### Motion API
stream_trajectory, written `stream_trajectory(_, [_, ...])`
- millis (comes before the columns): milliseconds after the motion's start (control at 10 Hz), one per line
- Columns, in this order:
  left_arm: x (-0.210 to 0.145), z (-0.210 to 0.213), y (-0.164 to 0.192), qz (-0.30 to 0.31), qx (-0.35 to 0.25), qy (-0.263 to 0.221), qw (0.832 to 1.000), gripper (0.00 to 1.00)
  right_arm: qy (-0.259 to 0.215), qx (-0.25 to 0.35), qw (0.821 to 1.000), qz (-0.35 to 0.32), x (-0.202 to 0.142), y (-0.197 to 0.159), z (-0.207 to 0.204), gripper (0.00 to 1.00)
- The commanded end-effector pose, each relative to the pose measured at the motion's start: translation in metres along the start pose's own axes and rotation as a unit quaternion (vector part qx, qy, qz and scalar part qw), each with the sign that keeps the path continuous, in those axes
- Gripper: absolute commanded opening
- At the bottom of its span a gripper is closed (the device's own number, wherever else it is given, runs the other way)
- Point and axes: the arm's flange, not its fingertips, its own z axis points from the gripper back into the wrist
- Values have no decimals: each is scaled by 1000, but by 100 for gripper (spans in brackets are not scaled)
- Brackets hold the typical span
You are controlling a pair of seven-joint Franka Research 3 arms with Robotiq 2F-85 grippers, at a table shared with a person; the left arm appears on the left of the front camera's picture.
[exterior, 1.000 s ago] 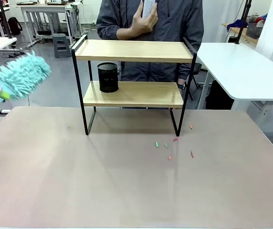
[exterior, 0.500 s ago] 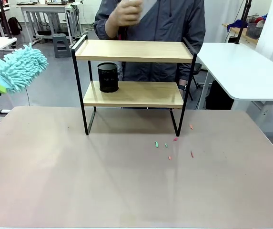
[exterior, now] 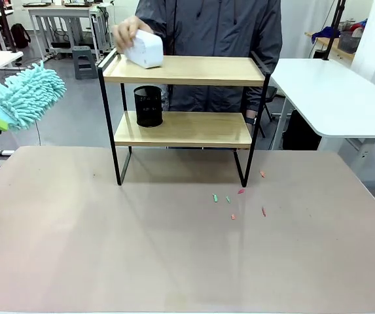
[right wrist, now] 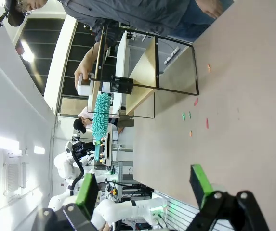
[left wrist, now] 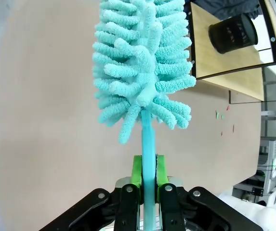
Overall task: Clean the shelf.
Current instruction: Hand the Duster back to the human.
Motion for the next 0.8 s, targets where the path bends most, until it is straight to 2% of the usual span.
stream_trajectory(0, [-2, 0, -2, 4, 7, -3, 1000, 12, -6, 9, 1000, 12, 1, 1, -1, 100])
stream_trajectory(400, [-2, 0, -2, 4, 7, -3, 1000, 12, 0, 0, 1000, 0, 0, 0, 0, 100])
stream_trajectory(500, [0, 0, 0, 0, 0, 0, 1000, 12, -31, 27, 999, 17, -6, 11, 23, 100])
stream_trajectory(600, [8, 8, -28, -55, -34, -5, 998, 12, -19, 48, 996, 72, 6, 57, 16, 100])
stream_trajectory(700, [10, 19, -65, -121, -89, -6, 989, 12, 11, 30, 992, 124, 20, 113, -9, 100])
